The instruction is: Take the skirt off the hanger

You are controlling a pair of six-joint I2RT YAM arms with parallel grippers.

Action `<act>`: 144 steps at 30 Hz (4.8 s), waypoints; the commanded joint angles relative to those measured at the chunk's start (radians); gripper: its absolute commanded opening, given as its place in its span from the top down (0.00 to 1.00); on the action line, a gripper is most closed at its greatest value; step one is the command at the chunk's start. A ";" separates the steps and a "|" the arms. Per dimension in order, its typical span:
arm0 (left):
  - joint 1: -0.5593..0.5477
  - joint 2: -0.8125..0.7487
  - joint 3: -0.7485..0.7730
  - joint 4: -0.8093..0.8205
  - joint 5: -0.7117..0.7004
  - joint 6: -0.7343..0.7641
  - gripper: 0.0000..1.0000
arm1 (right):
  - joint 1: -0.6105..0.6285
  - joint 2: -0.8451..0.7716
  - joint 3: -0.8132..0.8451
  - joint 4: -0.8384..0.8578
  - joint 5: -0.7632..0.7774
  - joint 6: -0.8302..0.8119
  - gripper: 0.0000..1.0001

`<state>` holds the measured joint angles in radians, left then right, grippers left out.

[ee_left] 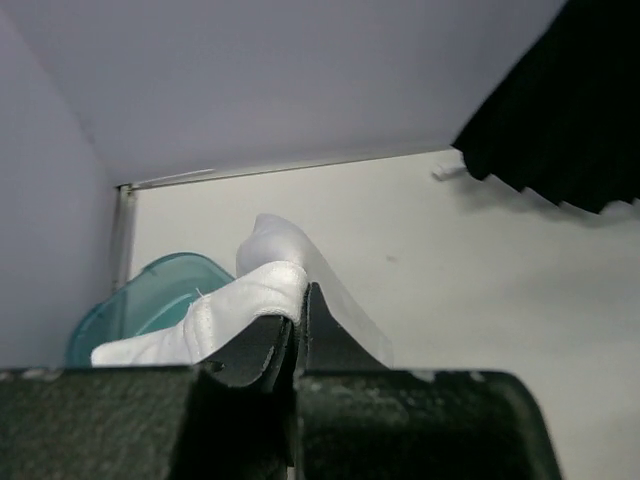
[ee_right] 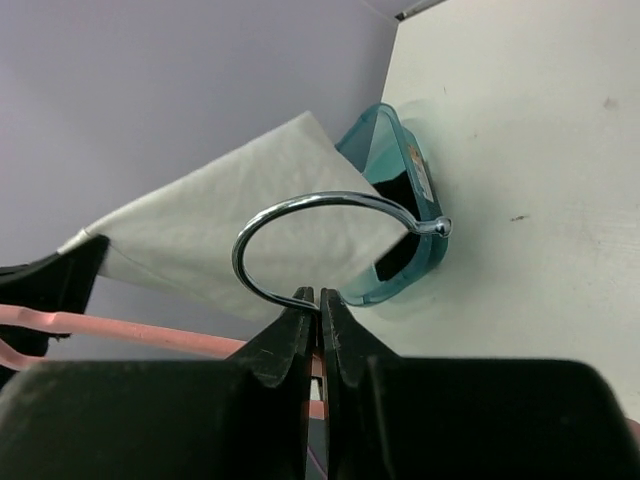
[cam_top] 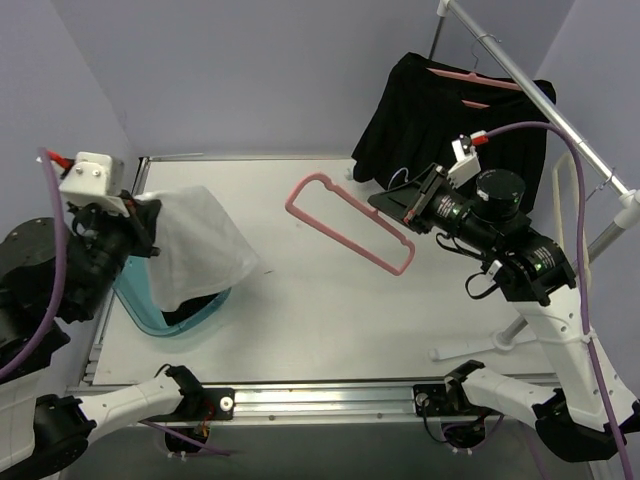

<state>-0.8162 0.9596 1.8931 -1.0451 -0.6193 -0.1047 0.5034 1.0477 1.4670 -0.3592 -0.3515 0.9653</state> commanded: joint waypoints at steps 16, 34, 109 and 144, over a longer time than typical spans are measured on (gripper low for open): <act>0.770 0.113 -0.320 0.169 0.332 0.081 0.98 | -0.006 0.095 0.138 -0.152 -0.245 -0.215 1.00; 1.126 0.289 -0.626 0.537 0.820 -0.294 0.98 | -0.017 0.054 0.073 -0.110 -0.303 -0.209 1.00; 0.192 0.155 -0.321 0.274 1.198 -0.352 0.23 | 0.053 -0.014 -0.120 -0.170 0.000 -0.163 1.00; 0.117 0.530 0.067 0.562 1.152 -0.336 0.98 | 0.053 -0.334 0.029 -0.577 0.051 -0.301 1.00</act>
<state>-0.6529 1.4384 1.8832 -0.6582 0.5323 -0.4305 0.5514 0.7738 1.5215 -0.9123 -0.2996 0.6537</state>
